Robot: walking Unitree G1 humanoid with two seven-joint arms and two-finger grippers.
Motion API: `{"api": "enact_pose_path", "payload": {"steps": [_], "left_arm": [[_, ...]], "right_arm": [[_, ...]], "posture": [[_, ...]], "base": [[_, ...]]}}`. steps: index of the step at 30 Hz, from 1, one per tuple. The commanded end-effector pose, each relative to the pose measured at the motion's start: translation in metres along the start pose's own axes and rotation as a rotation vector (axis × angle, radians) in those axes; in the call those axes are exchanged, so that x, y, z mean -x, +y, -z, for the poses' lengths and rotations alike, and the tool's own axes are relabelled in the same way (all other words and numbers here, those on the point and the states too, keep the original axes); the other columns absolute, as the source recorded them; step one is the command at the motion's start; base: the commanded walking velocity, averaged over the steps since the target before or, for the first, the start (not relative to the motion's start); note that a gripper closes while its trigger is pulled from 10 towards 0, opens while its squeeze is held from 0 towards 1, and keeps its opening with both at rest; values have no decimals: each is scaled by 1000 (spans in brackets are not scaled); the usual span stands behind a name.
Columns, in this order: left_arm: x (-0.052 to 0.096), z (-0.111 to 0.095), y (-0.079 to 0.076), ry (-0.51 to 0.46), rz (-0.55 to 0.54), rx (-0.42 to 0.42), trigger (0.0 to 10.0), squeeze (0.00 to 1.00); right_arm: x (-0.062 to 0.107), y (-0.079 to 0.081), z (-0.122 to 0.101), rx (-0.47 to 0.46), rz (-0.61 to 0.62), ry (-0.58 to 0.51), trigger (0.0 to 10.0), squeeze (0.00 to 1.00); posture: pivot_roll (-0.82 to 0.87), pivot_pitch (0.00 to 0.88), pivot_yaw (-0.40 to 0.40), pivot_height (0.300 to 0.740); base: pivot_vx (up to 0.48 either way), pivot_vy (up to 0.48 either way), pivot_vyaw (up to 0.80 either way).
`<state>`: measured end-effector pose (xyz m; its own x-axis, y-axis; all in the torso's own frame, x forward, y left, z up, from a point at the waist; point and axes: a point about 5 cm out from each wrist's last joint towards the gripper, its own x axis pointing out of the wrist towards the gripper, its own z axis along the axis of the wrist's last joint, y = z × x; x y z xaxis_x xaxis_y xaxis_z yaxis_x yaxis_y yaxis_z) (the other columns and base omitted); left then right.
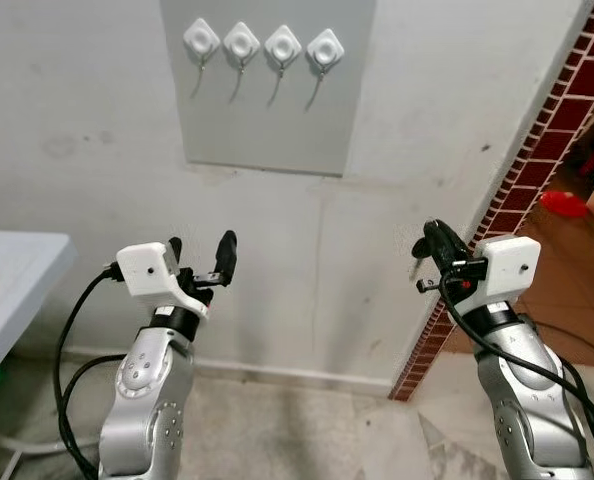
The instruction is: Hang keys on a hook
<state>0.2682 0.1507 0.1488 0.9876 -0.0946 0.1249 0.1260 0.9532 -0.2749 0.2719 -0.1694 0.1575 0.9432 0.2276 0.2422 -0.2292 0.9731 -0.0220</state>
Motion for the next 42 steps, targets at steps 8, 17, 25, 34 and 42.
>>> {"api": "enact_pose_path", "payload": {"steps": [8,17,25,34,42], "left_arm": [[2,-3,-3,4,3,10,10000,0],[2,-3,-4,2,-3,23,10000,0],[2,-2,-7,13,-17,22,10000,0],[-12,-12,-23,-2,112,-43,10000,0],[-29,-20,-42,-23,237,-65,10000,0]], "right_arm": [[-1,0,-4,-4,-2,-7,10000,0],[-1,1,-3,-4,-6,-2,10000,0],[-3,1,-5,-2,-16,-3,10000,0],[-19,5,-12,5,-94,-22,10000,0],[-43,9,-20,14,-146,-67,10000,0]], "posture": [[11,0,-51,740],[10,0,-54,740],[11,0,-62,740],[14,3,-70,740],[12,7,-65,740]], "base": [[347,0,0],[337,0,0],[73,0,0],[0,0,0],[0,0,0]]}}
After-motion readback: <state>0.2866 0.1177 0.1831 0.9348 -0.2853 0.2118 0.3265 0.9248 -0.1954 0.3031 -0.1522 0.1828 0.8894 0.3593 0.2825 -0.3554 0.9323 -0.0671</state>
